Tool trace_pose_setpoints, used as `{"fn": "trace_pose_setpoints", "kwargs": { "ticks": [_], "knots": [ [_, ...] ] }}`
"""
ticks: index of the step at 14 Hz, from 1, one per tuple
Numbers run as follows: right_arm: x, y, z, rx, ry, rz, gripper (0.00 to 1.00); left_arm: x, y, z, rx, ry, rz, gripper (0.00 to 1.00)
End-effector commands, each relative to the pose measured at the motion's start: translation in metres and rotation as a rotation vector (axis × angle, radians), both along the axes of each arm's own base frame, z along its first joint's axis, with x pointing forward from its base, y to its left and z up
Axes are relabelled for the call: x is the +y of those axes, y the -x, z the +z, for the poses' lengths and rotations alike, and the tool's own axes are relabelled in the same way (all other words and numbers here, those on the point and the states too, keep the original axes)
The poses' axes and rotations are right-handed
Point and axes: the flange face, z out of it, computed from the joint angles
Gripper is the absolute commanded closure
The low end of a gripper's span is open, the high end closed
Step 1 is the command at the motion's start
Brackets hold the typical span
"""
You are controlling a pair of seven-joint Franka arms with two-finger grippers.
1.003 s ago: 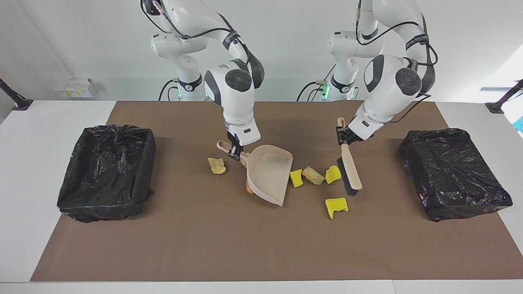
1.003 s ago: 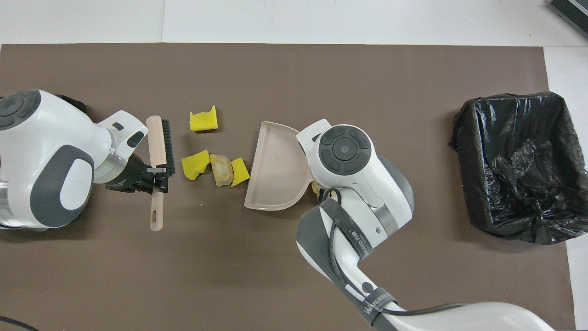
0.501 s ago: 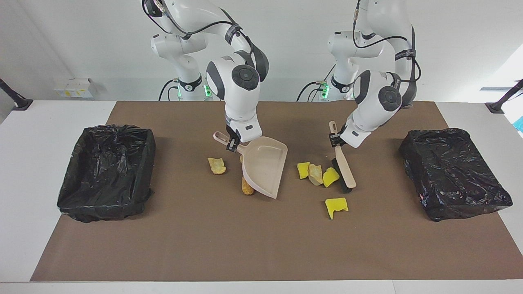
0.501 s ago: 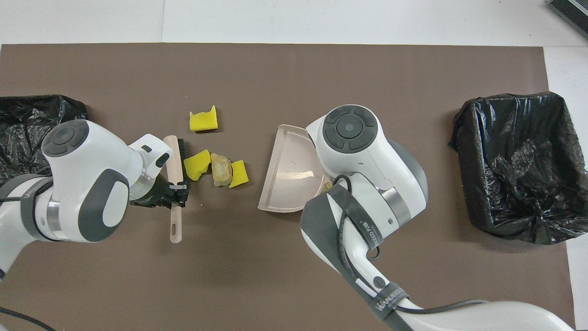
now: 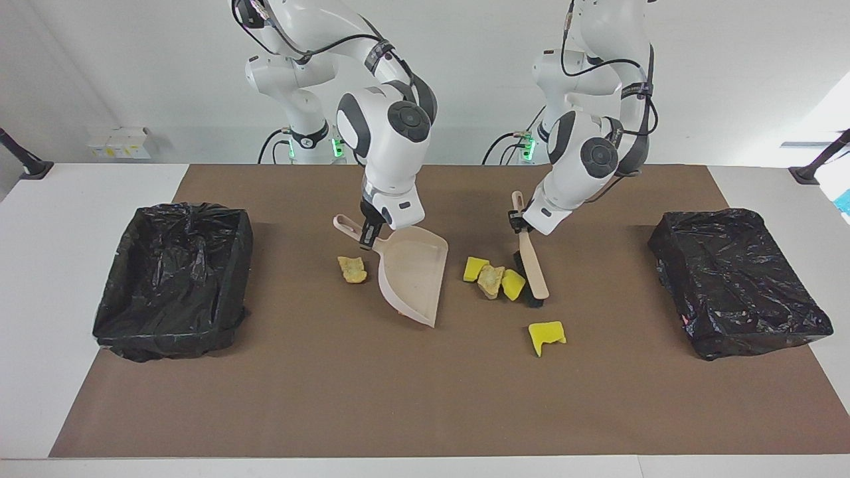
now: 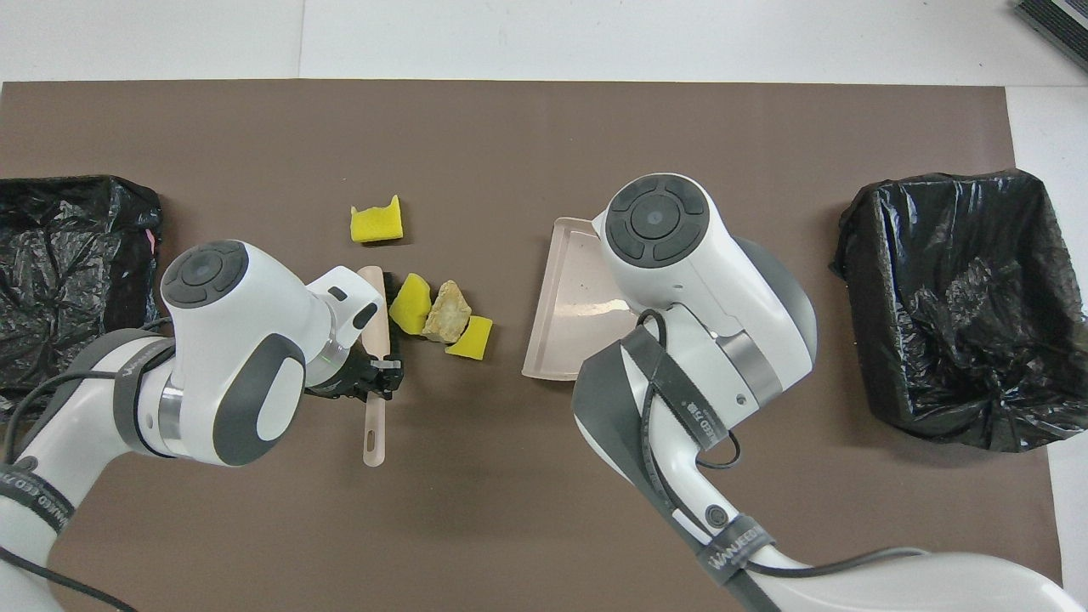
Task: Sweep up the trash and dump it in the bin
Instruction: 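Lower the dustpan beside the sponges while the left gripper brushes toward it, then sweep the sponge pieces into the dustpan with the left gripper's brush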
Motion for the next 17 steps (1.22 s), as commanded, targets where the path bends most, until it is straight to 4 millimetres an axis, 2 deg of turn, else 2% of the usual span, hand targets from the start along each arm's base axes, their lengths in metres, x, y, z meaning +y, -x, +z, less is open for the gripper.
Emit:
{"fn": "trace_pose_setpoints", "kwargs": {
  "ticks": [1, 3, 6, 9, 11, 15, 17],
  "knots": [
    [0.016, 0.005, -0.008, 0.015, 0.05, 0.073, 1.0, 0.006, 0.002, 0.001, -0.006, 0.013, 0.028, 1.0],
    [0.037, 0.015, -0.023, 0.027, 0.084, 0.122, 1.0, 0.01, 0.0, 0.001, -0.005, 0.014, 0.033, 1.0],
    [0.043, 0.014, -0.022, 0.022, 0.067, 0.127, 1.0, 0.016, -0.005, 0.001, -0.018, 0.018, 0.04, 1.0],
    [0.05, 0.012, -0.023, 0.008, 0.016, 0.129, 1.0, 0.002, -0.002, 0.001, -0.033, 0.026, 0.005, 1.0],
    [0.053, 0.011, -0.029, 0.012, -0.006, 0.124, 1.0, -0.03, 0.012, 0.004, -0.048, 0.044, -0.101, 1.0],
    [0.065, 0.011, -0.034, 0.002, -0.082, 0.104, 1.0, -0.078, 0.037, 0.01, -0.037, 0.093, -0.164, 1.0],
    [0.067, 0.009, -0.037, 0.004, -0.104, 0.086, 1.0, -0.091, 0.041, 0.013, -0.04, 0.099, -0.186, 1.0]
  ]
}}
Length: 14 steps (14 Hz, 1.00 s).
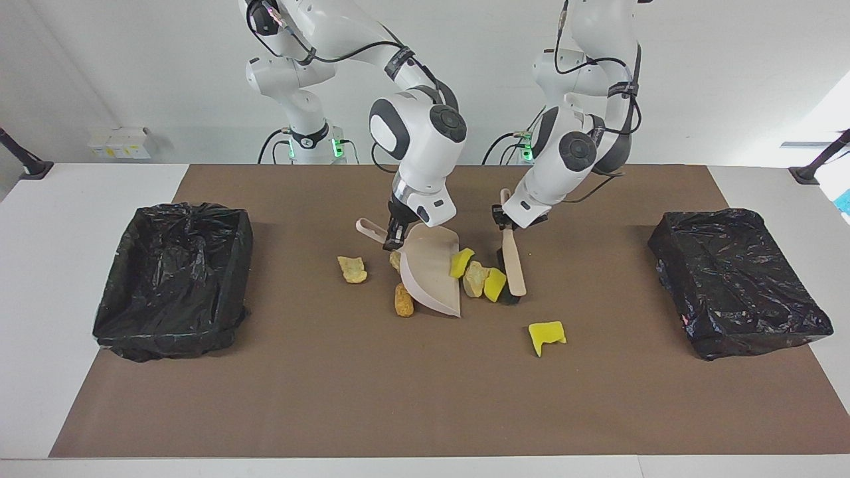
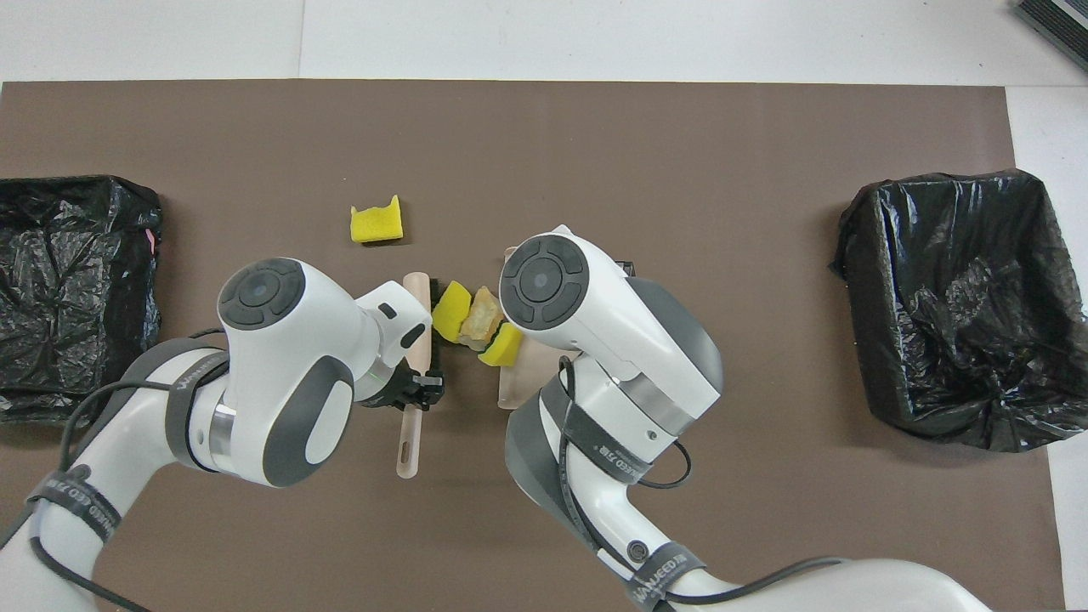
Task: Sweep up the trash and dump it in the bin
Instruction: 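Sweep the sponge pieces into the dustpan with the left gripper's brush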
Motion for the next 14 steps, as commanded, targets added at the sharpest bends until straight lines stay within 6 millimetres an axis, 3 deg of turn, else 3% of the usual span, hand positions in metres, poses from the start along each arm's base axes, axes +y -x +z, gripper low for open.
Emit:
{"fn": "trace_pose_setpoints", "kwargs": {
  "ticks": [1, 5, 8, 11, 14],
  "knots": [
    [0.016, -0.004, -0.011, 0.012, -0.096, -0.028, 1.0, -0.008, -0.002, 0.014, -0.022, 0.036, -0.021, 1.0],
    [0.019, -0.012, -0.008, -0.018, -0.187, -0.073, 1.0, 0.005, -0.01, 0.03, -0.01, 0.041, -0.053, 1.0],
    [0.019, -0.013, -0.009, -0.021, -0.202, -0.079, 1.0, 0.04, -0.03, 0.04, 0.0, -0.006, -0.021, 1.0],
    [0.019, -0.013, -0.008, -0.023, -0.205, -0.081, 1.0, 0.059, -0.055, 0.074, -0.09, -0.104, -0.07, 1.0],
    [0.01, -0.019, -0.008, -0.022, -0.215, -0.098, 1.0, 0.105, -0.087, 0.073, -0.152, -0.104, -0.063, 1.0]
  ]
}}
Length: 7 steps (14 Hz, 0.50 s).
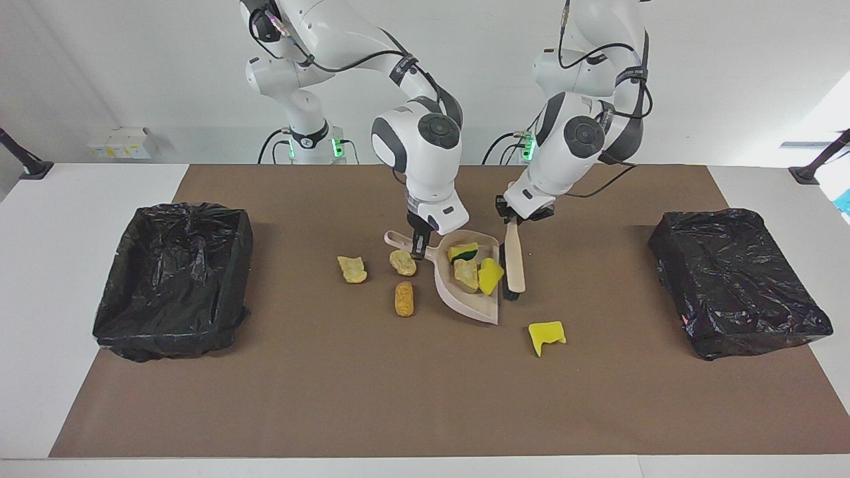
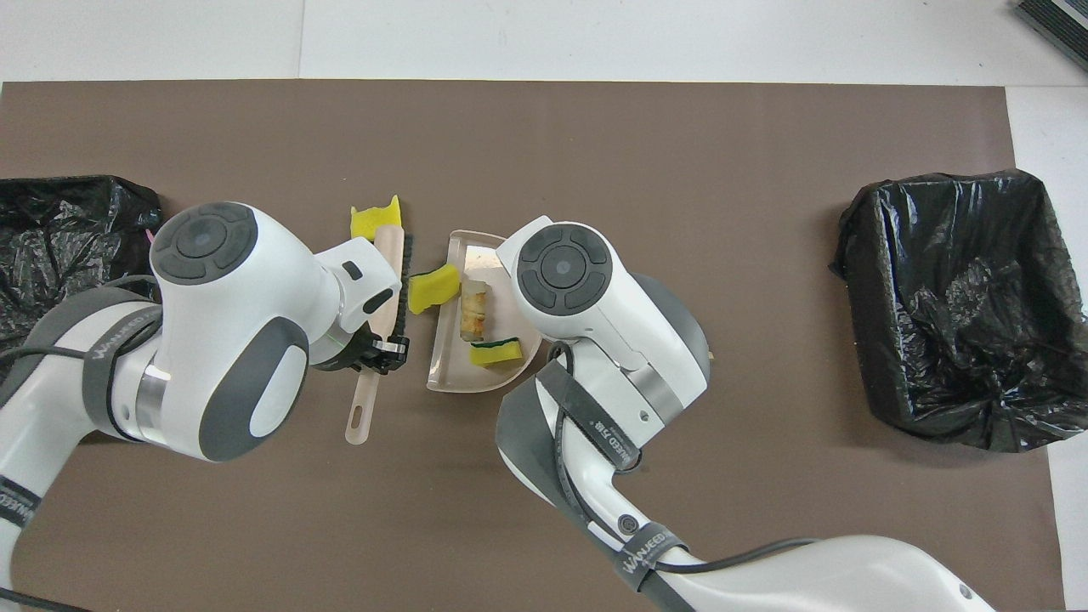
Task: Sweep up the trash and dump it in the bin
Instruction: 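Sweep the sponge pieces into the dustpan with the left gripper's brush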
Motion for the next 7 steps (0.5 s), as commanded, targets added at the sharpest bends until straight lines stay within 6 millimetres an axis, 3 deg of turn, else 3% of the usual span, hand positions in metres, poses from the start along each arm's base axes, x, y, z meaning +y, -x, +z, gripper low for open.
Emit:
{"fn": "trace_pose_setpoints", "kwargs": {
  "ticks": [1, 2, 3, 5, 7],
  "knots": [
    [-0.014, -0.011, 0.002, 0.011, -0.049, -0.054, 1.0, 0.053, -0.033, -0.003, -0.058, 0.011, -0.034, 1.0],
    [-0.015, -0.012, 0.002, 0.016, -0.063, -0.062, 1.0, 0.08, -0.049, -0.008, -0.103, 0.014, -0.026, 1.0],
    [-0.014, -0.012, 0.002, 0.01, -0.071, -0.062, 1.0, 0.095, -0.066, -0.02, -0.153, -0.021, -0.049, 1.0],
    [-0.015, -0.013, 0.001, 0.01, -0.07, -0.058, 1.0, 0.111, -0.102, -0.039, -0.184, -0.066, -0.056, 1.0],
    [-0.013, -0.01, 0.003, 0.006, -0.063, -0.06, 1.0, 0.115, -0.121, -0.042, -0.185, -0.064, -0.072, 1.0]
  ]
}}
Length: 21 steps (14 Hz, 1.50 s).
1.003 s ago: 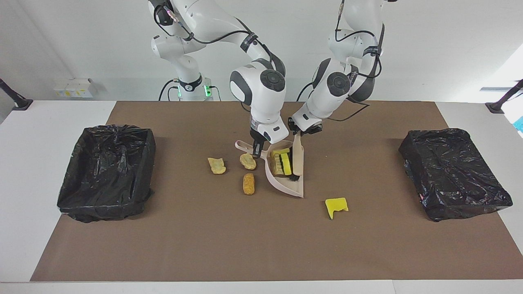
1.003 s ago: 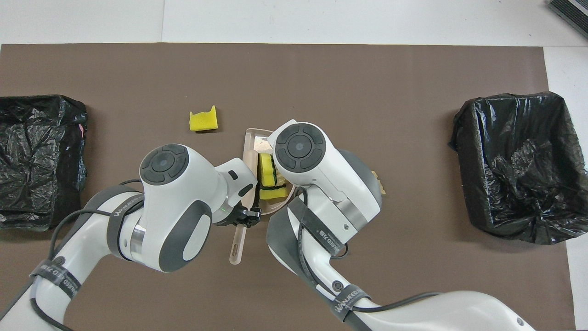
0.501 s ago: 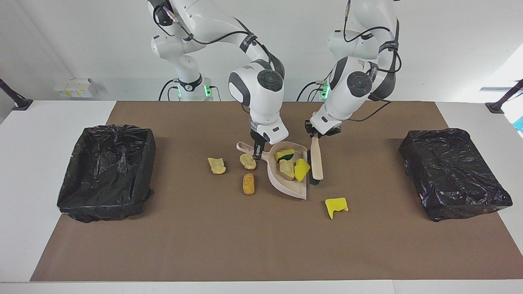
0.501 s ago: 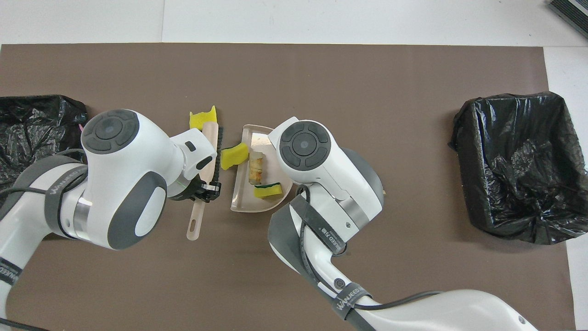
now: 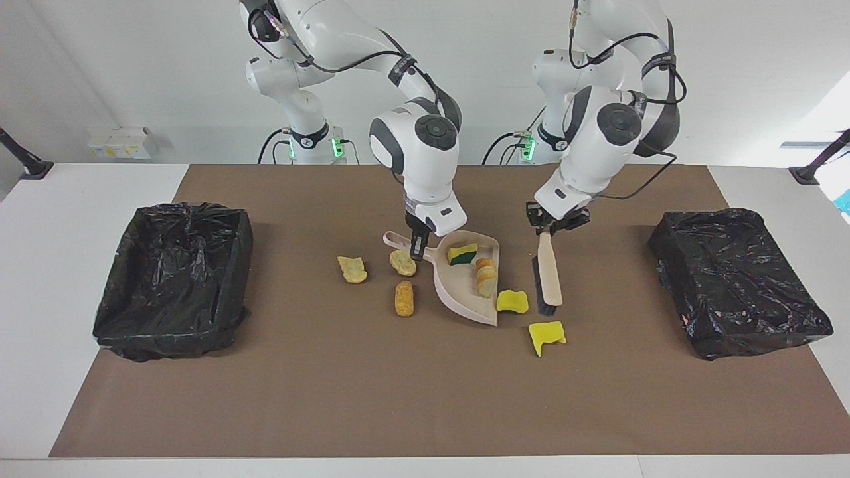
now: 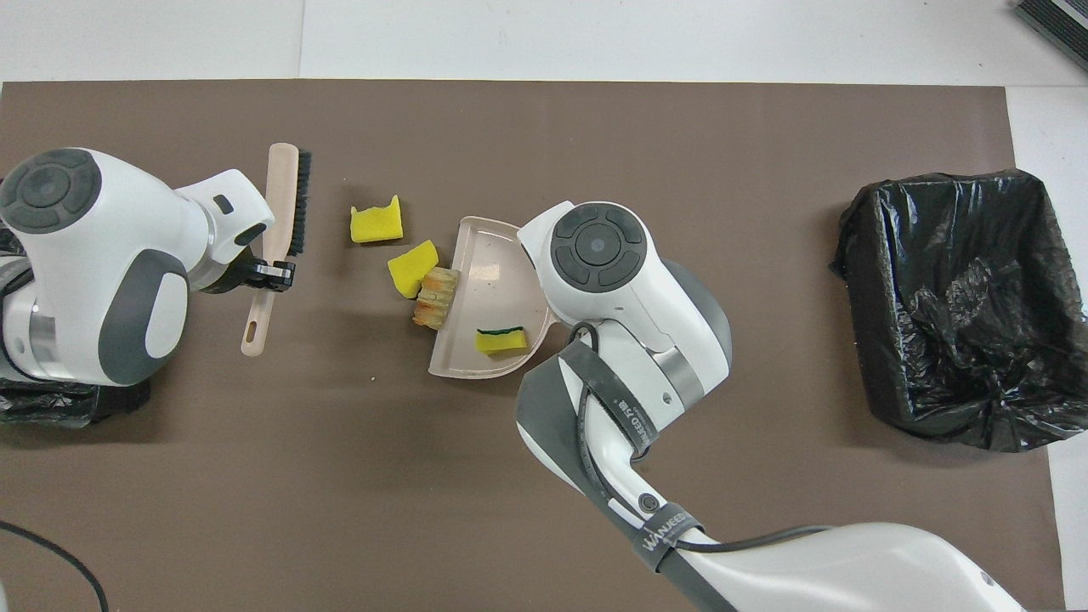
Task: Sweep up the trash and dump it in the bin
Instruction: 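Sweep the sponge pieces into the dustpan with the left gripper's brush, then brush the remaining chunks into the dustpan with the left gripper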
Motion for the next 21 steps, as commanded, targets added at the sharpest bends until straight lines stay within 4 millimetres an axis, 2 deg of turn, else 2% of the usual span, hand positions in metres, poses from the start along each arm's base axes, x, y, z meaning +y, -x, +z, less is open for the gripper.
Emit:
{"fn": "trace_pose_setpoints", "kwargs": {
  "ticks": [1, 3, 4, 8, 13, 16, 19, 21],
  "knots": [
    [0.006, 0.005, 0.004, -0.003, -0.013, -0.008, 1.0, -0.011, -0.027, -0.01, -0.001, -0.016, -0.046, 1.0],
    [0.005, 0.008, 0.004, 0.008, 0.006, -0.006, 1.0, -0.02, -0.017, -0.026, 0.052, -0.023, -0.066, 1.0],
    [0.004, 0.009, 0.004, 0.014, 0.019, -0.003, 1.0, -0.035, -0.012, -0.038, 0.088, -0.03, -0.092, 1.0],
    [0.01, 0.023, 0.009, -0.015, 0.136, -0.057, 1.0, -0.07, 0.005, -0.05, 0.16, -0.045, -0.15, 1.0],
    [0.011, 0.025, 0.01, -0.014, 0.135, -0.088, 1.0, -0.112, 0.038, -0.054, 0.224, -0.027, -0.21, 1.0],
    [0.011, 0.023, 0.004, -0.02, 0.107, -0.095, 1.0, -0.132, 0.065, -0.033, 0.256, 0.043, -0.231, 1.0],
    [0.007, 0.021, -0.011, -0.037, 0.075, -0.084, 1.0, -0.159, 0.091, -0.032, 0.294, 0.078, -0.264, 1.0],
    [0.006, 0.019, -0.017, -0.049, 0.044, -0.052, 1.0, -0.166, 0.107, -0.033, 0.318, 0.101, -0.266, 1.0]
  ]
}}
